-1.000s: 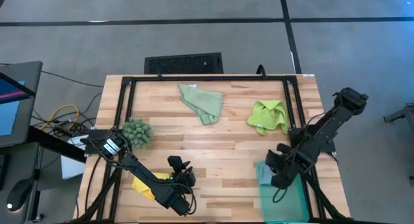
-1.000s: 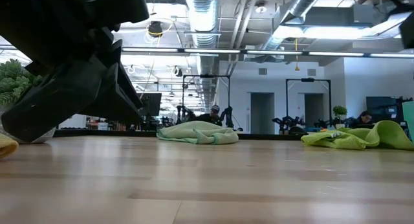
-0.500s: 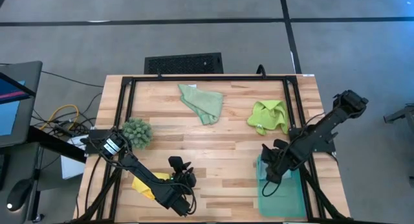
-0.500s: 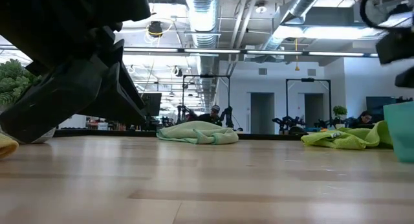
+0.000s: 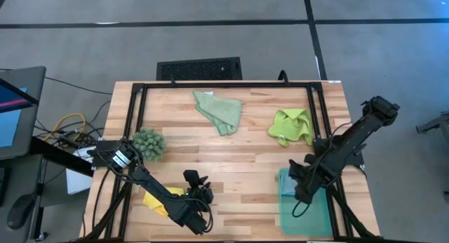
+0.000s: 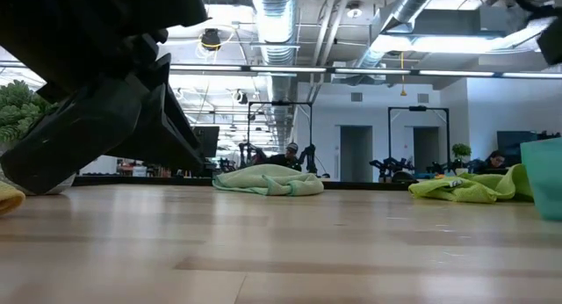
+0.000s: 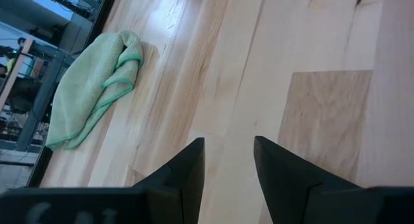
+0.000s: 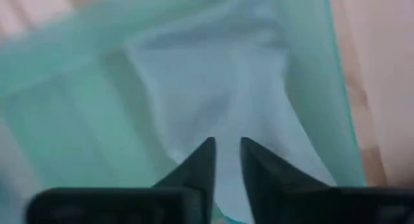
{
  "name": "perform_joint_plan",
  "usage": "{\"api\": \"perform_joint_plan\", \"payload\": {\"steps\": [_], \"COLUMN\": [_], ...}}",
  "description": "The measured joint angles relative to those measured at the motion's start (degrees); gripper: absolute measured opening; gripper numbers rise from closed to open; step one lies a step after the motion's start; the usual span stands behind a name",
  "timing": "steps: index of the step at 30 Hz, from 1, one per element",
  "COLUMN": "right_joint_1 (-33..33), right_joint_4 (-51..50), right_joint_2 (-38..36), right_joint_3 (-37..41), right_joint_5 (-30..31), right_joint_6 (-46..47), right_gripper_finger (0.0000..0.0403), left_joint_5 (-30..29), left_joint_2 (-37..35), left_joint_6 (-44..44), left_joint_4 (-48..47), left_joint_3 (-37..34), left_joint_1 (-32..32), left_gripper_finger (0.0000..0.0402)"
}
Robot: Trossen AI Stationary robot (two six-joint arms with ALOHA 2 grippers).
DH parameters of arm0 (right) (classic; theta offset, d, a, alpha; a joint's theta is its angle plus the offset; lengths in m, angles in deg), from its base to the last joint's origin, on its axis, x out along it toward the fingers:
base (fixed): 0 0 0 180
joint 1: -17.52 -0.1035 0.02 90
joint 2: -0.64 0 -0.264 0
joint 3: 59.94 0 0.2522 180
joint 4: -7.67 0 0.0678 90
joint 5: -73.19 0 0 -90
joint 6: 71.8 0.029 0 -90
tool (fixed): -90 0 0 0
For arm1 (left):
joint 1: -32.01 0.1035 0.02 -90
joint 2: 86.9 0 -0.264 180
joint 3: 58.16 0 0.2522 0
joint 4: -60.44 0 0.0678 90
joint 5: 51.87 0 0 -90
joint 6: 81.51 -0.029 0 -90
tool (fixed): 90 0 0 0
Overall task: Fold microfiber towels
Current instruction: Put the folded blue microfiber cloth into the green bin
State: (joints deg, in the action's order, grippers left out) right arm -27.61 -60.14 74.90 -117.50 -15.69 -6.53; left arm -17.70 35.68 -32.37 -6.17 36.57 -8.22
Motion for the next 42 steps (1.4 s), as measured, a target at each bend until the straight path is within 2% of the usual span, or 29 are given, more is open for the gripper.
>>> {"api": "perform_joint_plan", "payload": {"steps": [3,5,13,20,26,30,35,38,42], "right_joint_1": [-0.60,-0.60,1.23,3.21,1.42,-1.19,-2.87,-2.69,-1.28], "right_joint_4": [0.95,2.08,6.37,6.26,-1.44,-4.73,2.77,6.94,7.22], "right_joint_2": [0.02,0.02,0.04,-0.44,-0.52,-0.07,0.11,0.09,0.04], "right_joint_3": [3.26,5.40,8.14,3.37,-0.46,1.18,6.74,9.34,9.85], "right_joint_5": [0.05,0.05,-0.70,-2.61,-4.21,-4.28,-5.88,-7.07,-7.07], "right_joint_6": [3.80,4.72,4.26,-0.64,5.48,11.90,13.90,14.30,13.88], "right_gripper_finger": [0.0030,0.0010,0.0049,0.0059,0.0052,0.0033,0.0006,0.0013,0.0030], "left_joint_5": [0.00,0.00,0.00,1.46,1.53,1.53,1.53,1.53,1.53], "left_joint_2": [0.00,0.00,0.00,0.00,0.00,0.00,0.00,0.00,0.00], "left_joint_6": [-0.30,-0.34,-0.34,-1.47,-1.50,-1.52,-1.50,-1.48,-1.48], "left_joint_4": [0.22,0.33,0.40,1.60,1.60,1.58,1.60,1.60,1.60], "left_joint_3": [0.00,0.00,0.00,0.00,0.00,0.00,0.00,0.00,0.00], "left_joint_1": [0.00,0.00,0.49,0.86,0.85,0.85,0.85,0.85,0.85], "left_gripper_finger": [0.0127,0.0127,0.0127,0.0127,0.0127,0.0127,0.0127,0.0127,0.0127]}}
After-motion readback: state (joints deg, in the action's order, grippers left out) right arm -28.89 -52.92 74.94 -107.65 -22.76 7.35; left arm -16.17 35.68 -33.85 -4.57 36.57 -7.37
